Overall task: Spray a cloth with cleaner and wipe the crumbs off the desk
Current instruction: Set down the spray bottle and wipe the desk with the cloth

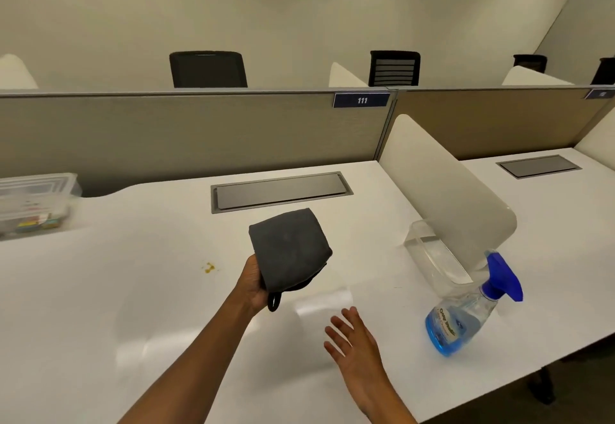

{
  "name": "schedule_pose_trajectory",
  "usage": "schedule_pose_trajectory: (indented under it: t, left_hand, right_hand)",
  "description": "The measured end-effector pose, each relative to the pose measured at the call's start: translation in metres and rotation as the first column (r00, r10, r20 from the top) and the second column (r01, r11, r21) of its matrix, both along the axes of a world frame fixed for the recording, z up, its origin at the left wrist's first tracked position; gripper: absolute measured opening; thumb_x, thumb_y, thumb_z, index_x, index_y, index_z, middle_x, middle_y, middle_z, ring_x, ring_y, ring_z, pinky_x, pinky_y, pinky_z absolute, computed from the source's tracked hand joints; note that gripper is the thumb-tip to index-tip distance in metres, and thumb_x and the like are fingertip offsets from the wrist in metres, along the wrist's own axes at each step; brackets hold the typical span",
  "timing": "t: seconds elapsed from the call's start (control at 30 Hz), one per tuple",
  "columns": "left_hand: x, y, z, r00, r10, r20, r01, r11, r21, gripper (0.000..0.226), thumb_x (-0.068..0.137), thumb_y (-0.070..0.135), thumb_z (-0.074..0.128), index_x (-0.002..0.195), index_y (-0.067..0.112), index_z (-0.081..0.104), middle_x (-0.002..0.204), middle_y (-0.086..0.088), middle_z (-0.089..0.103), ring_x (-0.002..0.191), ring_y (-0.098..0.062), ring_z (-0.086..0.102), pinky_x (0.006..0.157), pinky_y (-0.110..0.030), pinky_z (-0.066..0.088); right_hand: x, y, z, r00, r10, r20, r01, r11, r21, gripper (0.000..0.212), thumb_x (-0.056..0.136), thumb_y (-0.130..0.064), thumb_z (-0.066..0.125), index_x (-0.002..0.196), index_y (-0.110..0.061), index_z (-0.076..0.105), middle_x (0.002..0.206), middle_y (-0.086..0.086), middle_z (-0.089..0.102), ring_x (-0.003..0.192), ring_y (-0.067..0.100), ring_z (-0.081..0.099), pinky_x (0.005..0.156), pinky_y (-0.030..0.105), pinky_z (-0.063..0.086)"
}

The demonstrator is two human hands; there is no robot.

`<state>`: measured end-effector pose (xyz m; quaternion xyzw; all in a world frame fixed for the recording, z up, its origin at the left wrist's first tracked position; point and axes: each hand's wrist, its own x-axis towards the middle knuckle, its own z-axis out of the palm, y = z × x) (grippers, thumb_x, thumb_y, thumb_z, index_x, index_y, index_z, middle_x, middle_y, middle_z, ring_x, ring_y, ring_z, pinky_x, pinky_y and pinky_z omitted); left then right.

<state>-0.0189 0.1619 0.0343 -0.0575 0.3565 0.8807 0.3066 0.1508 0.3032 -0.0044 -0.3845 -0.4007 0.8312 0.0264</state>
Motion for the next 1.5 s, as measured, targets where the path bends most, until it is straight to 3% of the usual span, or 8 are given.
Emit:
schedule_pose_trajectory:
  t: [0.3,0.6,0.77,0.9,1.03,1.17,1.3,1.5]
  left_hand:
    - [0.022,-0.022,-0.002,1.000,-0.001,0.030,0.002,0.999,-0.046,0.022,0.083,0.020,0.060,0.081,0.014,0.081,0.085,-0.004,0.078,0.075,-0.018,0.074,0.060,-0.029,0.059]
    - [0.029,-0.032,-0.009,0.988,-0.064,-0.137,0.034,0.978,-0.207,0.032,0.085,0.032,0.067,0.113,0.017,0.069,0.114,-0.005,0.073,0.099,-0.019,0.070,0.076,-0.031,0.057]
    - [0.027,-0.047,-0.019,0.889,-0.217,-0.404,-0.088,0.785,-0.614,0.022,0.089,0.020,0.059,0.105,0.035,0.063,0.106,0.003,0.068,0.080,-0.001,0.066,0.060,-0.020,0.053]
    - [0.018,-0.064,-0.034,0.783,-0.388,-0.486,-0.246,0.525,-0.815,0.030,0.090,0.035,0.061,0.120,0.032,0.056,0.123,0.003,0.056,0.110,-0.015,0.052,0.090,-0.031,0.047]
    - [0.008,-0.101,-0.048,0.754,-0.440,-0.488,-0.349,0.361,-0.865,0.046,0.090,0.042,0.061,0.133,0.025,0.054,0.135,0.000,0.054,0.128,-0.022,0.043,0.110,-0.042,0.036]
    - [0.004,-0.163,-0.065,0.767,-0.398,-0.503,-0.510,0.097,-0.855,0.078,0.081,0.060,0.035,0.135,0.007,0.052,0.141,-0.016,0.051,0.137,-0.032,0.040,0.113,-0.045,0.031]
    - [0.009,-0.223,-0.086,0.808,-0.434,-0.398,-0.495,-0.133,-0.859,0.094,0.075,0.067,0.018,0.145,0.007,0.039,0.155,-0.020,0.032,0.146,-0.034,0.023,0.117,-0.051,0.023]
    - [0.009,-0.261,-0.103,0.836,-0.467,-0.289,-0.455,-0.293,-0.841,0.100,0.074,0.073,0.007,0.152,0.011,0.023,0.162,-0.015,0.015,0.151,-0.030,0.008,0.119,-0.055,0.010]
  right_hand:
    - [-0.061,-0.047,0.030,0.959,0.084,-0.271,-0.197,0.885,-0.422,0.073,0.074,-0.064,0.067,0.127,-0.014,0.062,0.132,0.018,0.060,0.122,0.037,0.056,0.106,0.054,0.042]
    - [-0.077,-0.071,0.025,0.929,-0.051,-0.368,-0.161,0.837,-0.523,0.048,0.084,-0.050,0.062,0.119,-0.018,0.068,0.118,0.012,0.069,0.103,0.035,0.066,0.090,0.048,0.053]
    - [-0.074,-0.068,0.014,0.931,-0.063,-0.360,-0.148,0.835,-0.531,0.044,0.086,-0.040,0.063,0.124,-0.017,0.065,0.121,0.014,0.067,0.107,0.039,0.063,0.096,0.056,0.047]
    - [-0.071,-0.060,0.005,0.934,-0.042,-0.356,-0.162,0.837,-0.523,0.044,0.088,-0.042,0.061,0.121,-0.014,0.067,0.127,0.015,0.064,0.114,0.041,0.059,0.108,0.057,0.036]
    - [-0.070,-0.046,-0.002,0.936,-0.055,-0.347,-0.132,0.861,-0.491,0.037,0.093,-0.041,0.052,0.113,-0.016,0.071,0.120,0.014,0.068,0.102,0.038,0.067,0.088,0.052,0.051]
    - [-0.068,-0.020,-0.004,0.952,-0.094,-0.291,-0.005,0.947,-0.322,0.033,0.088,-0.038,0.058,0.114,-0.021,0.071,0.120,0.008,0.069,0.109,0.032,0.063,0.085,0.049,0.056]
    - [-0.066,0.007,-0.006,0.967,-0.149,-0.205,0.168,0.983,0.080,0.049,0.087,-0.031,0.063,0.133,-0.019,0.055,0.130,0.009,0.062,0.116,0.029,0.058,0.091,0.047,0.054]
    - [-0.055,0.026,-0.033,0.981,-0.191,-0.012,0.129,0.614,0.779,0.048,0.089,-0.032,0.065,0.134,-0.025,0.050,0.130,0.004,0.058,0.120,0.026,0.054,0.098,0.036,0.044]
